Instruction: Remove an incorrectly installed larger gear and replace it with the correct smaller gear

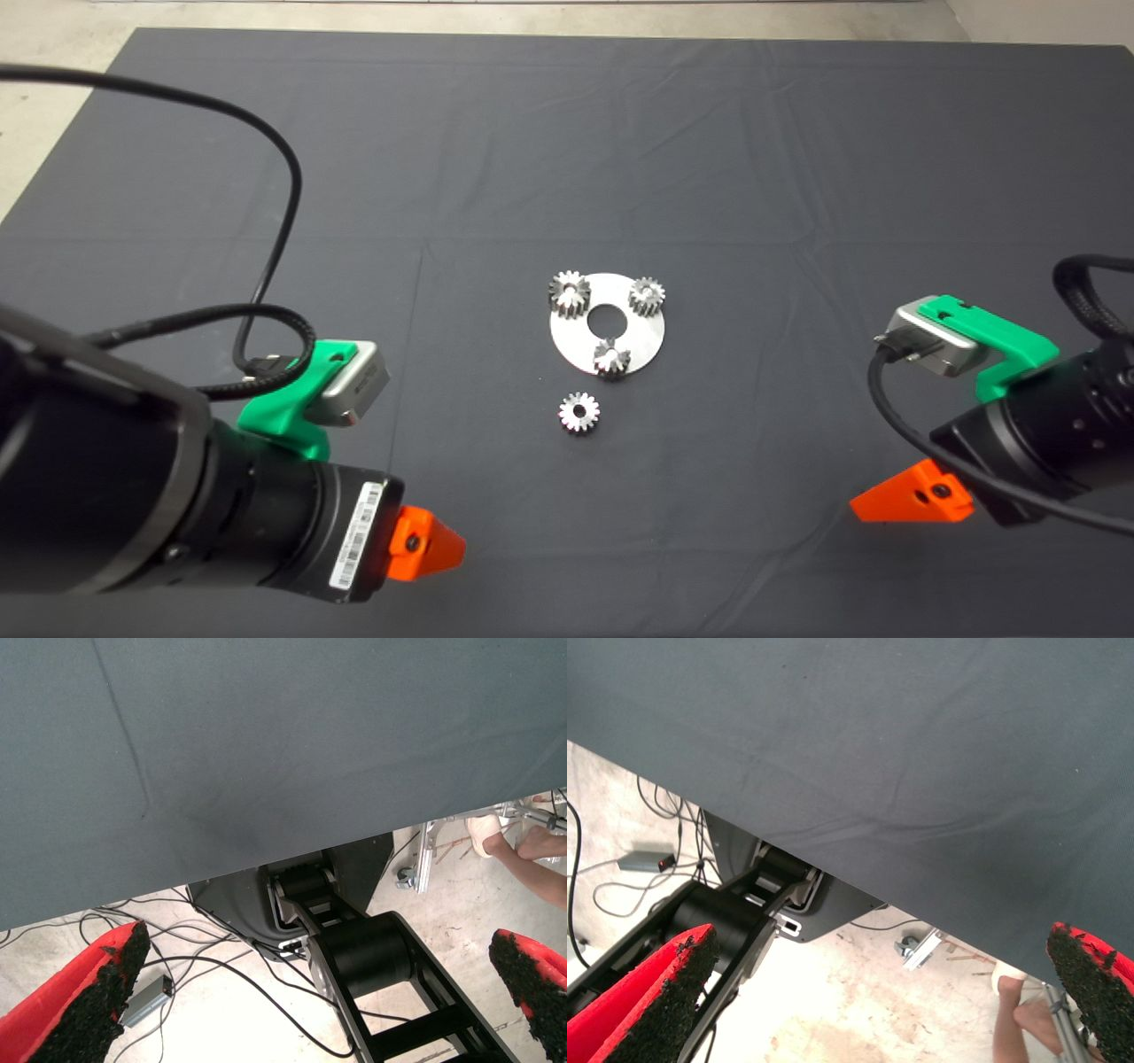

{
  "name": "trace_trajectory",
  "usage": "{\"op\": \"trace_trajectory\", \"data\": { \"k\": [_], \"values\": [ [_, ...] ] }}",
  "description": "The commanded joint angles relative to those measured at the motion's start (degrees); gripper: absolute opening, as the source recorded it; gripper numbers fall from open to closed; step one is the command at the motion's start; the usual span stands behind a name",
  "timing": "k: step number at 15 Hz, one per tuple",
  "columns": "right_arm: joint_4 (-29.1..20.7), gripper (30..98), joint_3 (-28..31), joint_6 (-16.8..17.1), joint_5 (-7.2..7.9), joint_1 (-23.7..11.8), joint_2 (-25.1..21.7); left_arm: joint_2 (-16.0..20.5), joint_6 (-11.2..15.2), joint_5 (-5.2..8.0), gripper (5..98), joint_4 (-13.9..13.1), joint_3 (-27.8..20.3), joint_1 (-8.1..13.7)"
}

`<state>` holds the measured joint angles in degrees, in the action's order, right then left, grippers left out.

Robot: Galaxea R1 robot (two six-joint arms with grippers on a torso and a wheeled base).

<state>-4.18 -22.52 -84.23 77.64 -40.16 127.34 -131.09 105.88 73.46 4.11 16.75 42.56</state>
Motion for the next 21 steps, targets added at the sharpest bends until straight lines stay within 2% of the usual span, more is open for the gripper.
{"op": "trace_trajectory", "data": {
  "k": [1,2,3,5,6,7,10,14,18,21],
  "values": [
    [0.33,97.7,-5.17,3.68,-0.21,-0.8,3.18,0.25,0.56,0.1,98.3,0.11,-0.77,0.78],
    [1.9,97.7,-7.79,7.24,-0.38,-0.8,5.87,0.18,0.56,0.1,98.3,0.11,-0.77,0.78],
    [4.25,97.7,-10.76,9.29,-0.47,-0.42,8.95,0.25,0.56,0.1,98.3,0.11,-0.77,0.78],
    [11.29,97.7,-17.8,11.89,0.05,2.09,16.77,0.34,0.56,0.1,98.3,0.11,-0.77,0.86],
    [13.68,97.7,-20.66,13.57,-0.03,3.24,19.14,0.34,0.56,0.1,98.3,0.02,-0.77,0.84],
    [15.22,97.7,-23.81,15.96,-0.56,4.82,21.54,0.34,0.56,0.19,98.3,0.02,-0.77,0.81],
    [18.73,97.7,-33.67,20.44,-0.65,8.18,27.86,0.25,0.56,0.54,98.3,0.02,-0.77,0.78],
    [29.49,97.7,-41.15,25.56,-0.65,13.11,32.89,0.17,0.56,0.54,98.3,-0.07,-0.77,0.78],
    [36.64,97.7,-43.97,26.9,-0.56,14.46,36.16,0.17,0.56,0.54,98.3,-0.07,-0.77,0.78],
    [37.67,97.7,-47.93,27.19,-0.65,15.19,36.39,0.17,0.56,0.54,98.3,-0.07,-0.77,0.85]
  ]
}}
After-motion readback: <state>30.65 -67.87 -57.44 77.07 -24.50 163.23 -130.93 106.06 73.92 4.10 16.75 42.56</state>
